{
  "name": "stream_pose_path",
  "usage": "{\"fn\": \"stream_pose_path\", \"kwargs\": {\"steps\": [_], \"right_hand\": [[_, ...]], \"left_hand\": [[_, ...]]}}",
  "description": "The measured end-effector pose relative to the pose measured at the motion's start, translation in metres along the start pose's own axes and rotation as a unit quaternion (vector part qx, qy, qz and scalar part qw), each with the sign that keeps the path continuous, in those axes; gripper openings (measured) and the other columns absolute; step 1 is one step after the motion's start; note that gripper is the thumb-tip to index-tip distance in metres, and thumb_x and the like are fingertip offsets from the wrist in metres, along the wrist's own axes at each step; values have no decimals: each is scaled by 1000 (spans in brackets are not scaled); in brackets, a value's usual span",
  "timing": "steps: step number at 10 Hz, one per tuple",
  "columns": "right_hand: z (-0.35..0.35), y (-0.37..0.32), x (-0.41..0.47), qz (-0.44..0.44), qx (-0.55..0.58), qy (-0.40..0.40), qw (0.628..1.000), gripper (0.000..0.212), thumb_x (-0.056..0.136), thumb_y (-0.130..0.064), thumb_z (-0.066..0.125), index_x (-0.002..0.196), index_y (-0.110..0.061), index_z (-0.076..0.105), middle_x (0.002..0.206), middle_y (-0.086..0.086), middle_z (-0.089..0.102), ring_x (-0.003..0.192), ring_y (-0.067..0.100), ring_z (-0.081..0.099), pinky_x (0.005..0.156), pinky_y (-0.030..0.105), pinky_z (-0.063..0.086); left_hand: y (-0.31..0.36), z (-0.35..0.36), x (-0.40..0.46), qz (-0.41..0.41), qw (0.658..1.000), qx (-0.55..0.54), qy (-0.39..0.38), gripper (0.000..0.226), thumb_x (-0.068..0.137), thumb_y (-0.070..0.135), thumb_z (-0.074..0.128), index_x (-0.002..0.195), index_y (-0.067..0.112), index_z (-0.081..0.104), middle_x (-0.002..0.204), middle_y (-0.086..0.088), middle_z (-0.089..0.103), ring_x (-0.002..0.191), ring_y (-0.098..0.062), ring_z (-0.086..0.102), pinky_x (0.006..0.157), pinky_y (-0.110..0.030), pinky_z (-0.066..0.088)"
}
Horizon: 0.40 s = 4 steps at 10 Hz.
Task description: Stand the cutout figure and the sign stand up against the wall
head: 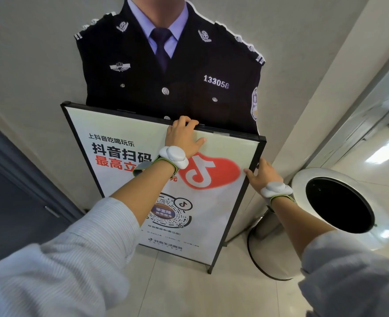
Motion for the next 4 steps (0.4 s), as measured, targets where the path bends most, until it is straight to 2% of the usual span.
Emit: {"fn": "stream_pose_path", "kwargs": {"steps": [2,4], "right_hand": [[-3,0,-20,-13,-42,-1,999,58,92,-46,48,133,-7,38,132,15,52,112,37,56,84,46,49],[-16,-12,-44,-61,-81,13,995,53,92,-47,46,127,-8,44,131,13,53,115,35,54,83,45,49]], "left_hand": [[6,-7,-26,-17,998,61,-22,56,87,46,56,135,20,44,147,-6,36,136,-28,33,111,-51,28],[12,-23,-70,-37,994,101,-15,59,90,47,52,140,20,38,151,-8,32,139,-29,29,113,-51,21]]}}
Point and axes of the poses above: each hand's wrist, its own x-axis towards the middle knuckle, its own z-axis out of the palm, y = z × x, the point moved 7 cm from there along x, towards the middle knuckle
